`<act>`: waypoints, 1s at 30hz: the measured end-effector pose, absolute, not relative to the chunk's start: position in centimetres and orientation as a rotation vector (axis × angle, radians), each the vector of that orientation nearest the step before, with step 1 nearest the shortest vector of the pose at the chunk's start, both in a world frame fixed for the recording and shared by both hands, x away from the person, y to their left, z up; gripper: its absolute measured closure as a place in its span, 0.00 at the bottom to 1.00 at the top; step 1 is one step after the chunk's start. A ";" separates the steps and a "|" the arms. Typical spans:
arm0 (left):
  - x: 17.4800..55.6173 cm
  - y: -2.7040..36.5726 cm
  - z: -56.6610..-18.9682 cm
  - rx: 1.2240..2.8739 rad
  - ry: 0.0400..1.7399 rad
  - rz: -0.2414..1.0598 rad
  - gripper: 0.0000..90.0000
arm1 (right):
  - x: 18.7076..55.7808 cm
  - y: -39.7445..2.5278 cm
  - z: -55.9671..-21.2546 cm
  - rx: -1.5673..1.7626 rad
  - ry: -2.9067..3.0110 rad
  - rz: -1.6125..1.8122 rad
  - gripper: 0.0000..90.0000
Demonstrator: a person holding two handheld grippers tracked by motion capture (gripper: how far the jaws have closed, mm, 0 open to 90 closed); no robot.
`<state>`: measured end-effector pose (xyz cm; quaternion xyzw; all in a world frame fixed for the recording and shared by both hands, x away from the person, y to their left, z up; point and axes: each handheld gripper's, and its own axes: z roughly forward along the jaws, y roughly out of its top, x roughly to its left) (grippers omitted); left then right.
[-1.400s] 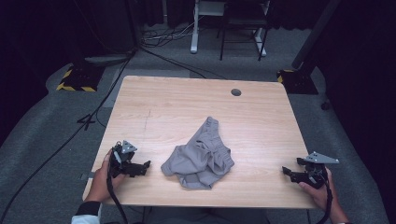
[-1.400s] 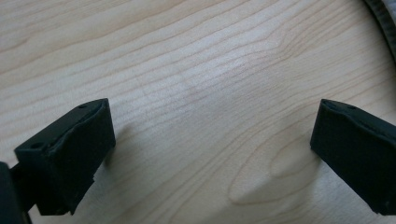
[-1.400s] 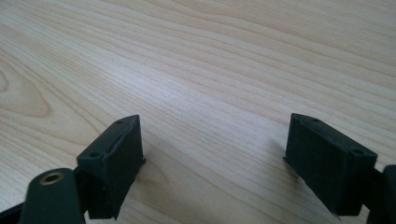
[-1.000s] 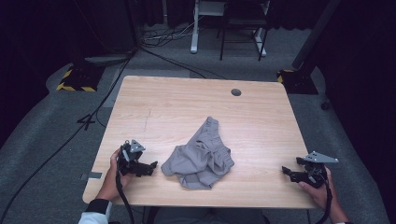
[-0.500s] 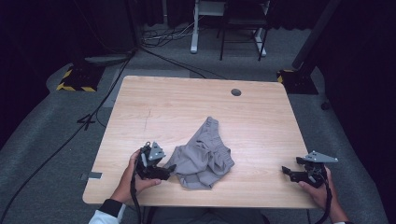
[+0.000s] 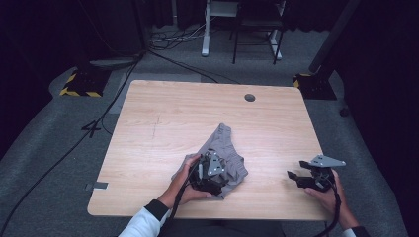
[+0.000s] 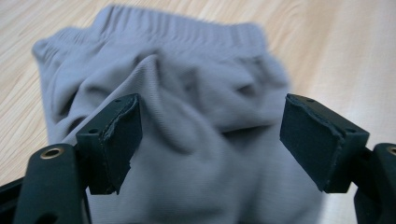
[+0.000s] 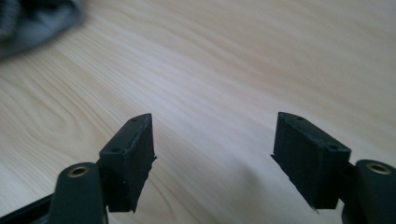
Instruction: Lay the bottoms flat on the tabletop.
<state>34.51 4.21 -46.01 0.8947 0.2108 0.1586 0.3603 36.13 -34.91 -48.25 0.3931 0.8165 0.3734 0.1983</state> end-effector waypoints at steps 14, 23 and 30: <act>36.5 8.5 -47.7 2.339 0.544 0.367 0.79 | 40.6 -21.3 -48.5 0.751 2.462 1.029 0.40; 36.7 10.1 -47.3 2.300 0.551 0.356 0.90 | 41.4 -17.5 -49.5 0.701 2.525 1.066 0.83; 37.0 14.2 -45.8 2.197 0.690 0.494 0.90 | 40.3 -19.0 -48.6 0.697 2.545 1.023 0.95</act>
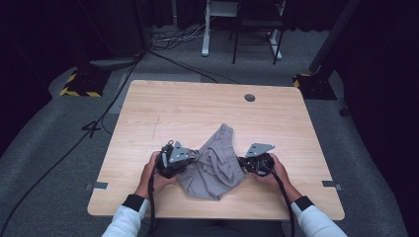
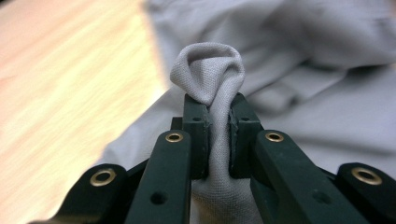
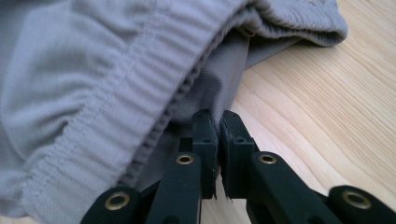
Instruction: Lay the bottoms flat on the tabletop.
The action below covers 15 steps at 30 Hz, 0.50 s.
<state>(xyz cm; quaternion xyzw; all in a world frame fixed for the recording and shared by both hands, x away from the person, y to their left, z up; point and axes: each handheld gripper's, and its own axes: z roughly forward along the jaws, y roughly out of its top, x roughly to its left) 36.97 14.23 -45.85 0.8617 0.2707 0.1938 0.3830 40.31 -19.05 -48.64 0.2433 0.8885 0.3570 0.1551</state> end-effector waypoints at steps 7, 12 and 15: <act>37.7 17.2 -46.6 2.213 0.791 0.495 0.90 | 39.0 -22.0 -47.5 0.738 2.546 0.999 0.95; 38.0 19.0 -47.8 2.252 0.876 0.461 0.89 | 38.6 -24.6 -47.7 0.809 2.529 0.988 0.95; 38.3 20.1 -48.2 2.229 0.957 0.465 0.83 | 38.5 -25.4 -48.0 0.848 2.526 0.997 0.95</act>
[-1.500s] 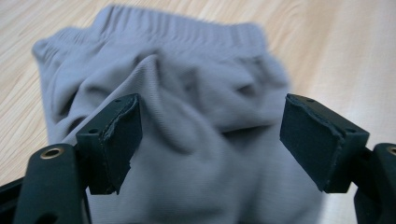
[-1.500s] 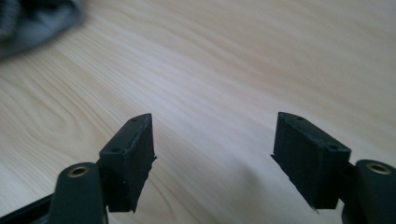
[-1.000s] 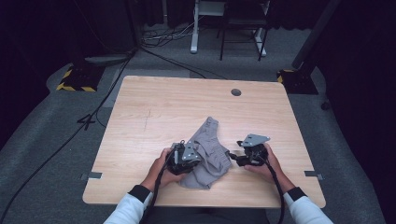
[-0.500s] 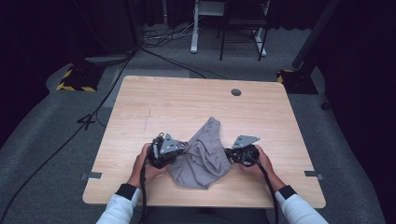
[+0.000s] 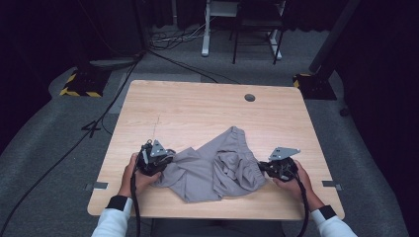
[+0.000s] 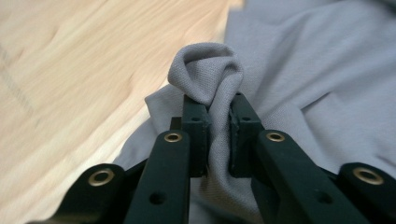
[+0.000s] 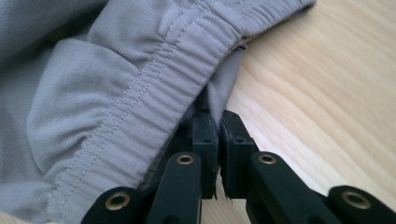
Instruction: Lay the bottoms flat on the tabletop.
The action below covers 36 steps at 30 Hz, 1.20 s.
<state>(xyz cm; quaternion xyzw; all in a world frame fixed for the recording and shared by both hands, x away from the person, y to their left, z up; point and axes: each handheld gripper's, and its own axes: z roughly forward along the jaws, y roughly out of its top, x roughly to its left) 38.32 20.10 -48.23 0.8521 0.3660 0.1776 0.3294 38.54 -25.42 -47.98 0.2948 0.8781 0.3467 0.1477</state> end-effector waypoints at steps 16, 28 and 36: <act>32.8 5.6 -42.7 2.131 0.415 0.453 0.28 | 38.9 -26.2 -48.2 0.913 2.474 0.998 0.65; 33.9 -2.9 -47.2 2.302 0.340 0.380 0.28 | 39.8 -29.7 -48.1 1.009 2.369 1.010 0.51; 35.0 -1.7 -48.9 2.344 0.337 0.381 0.79 | 40.4 -30.3 -48.6 1.081 2.287 0.978 0.52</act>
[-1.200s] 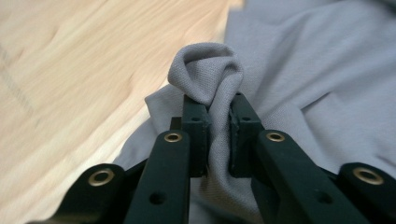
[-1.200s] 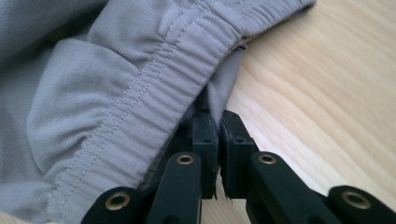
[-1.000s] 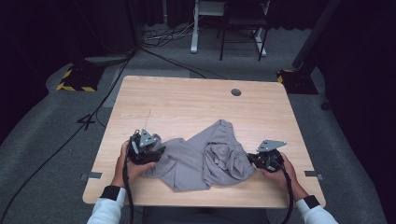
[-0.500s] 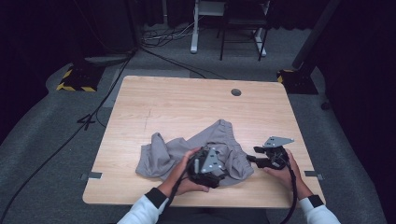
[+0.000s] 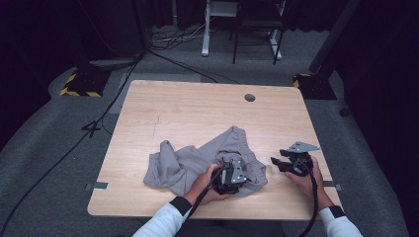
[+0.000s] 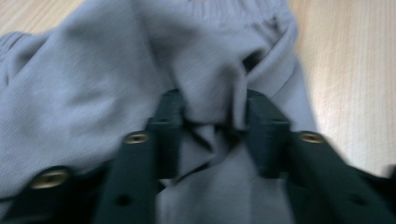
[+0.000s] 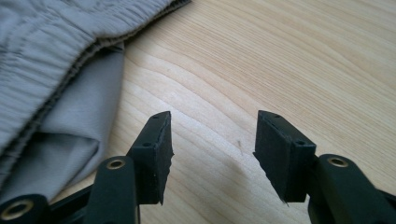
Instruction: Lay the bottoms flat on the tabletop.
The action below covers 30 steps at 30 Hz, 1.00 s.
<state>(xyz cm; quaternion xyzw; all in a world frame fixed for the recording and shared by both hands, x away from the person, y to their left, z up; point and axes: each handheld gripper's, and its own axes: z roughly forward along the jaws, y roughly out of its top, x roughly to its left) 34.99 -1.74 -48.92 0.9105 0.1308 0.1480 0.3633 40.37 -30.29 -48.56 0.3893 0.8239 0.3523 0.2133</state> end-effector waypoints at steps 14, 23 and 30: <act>37.0 6.8 -42.4 2.042 0.525 0.451 0.91 | 38.9 -27.5 -47.4 0.921 2.345 1.113 0.54; 39.4 14.0 -42.7 2.007 0.702 0.453 0.91 | 38.7 -20.1 -46.8 0.659 2.440 1.106 0.53; 41.3 19.8 -45.2 2.023 0.902 0.377 0.87 | 42.5 -18.9 -46.3 0.724 2.375 1.091 0.47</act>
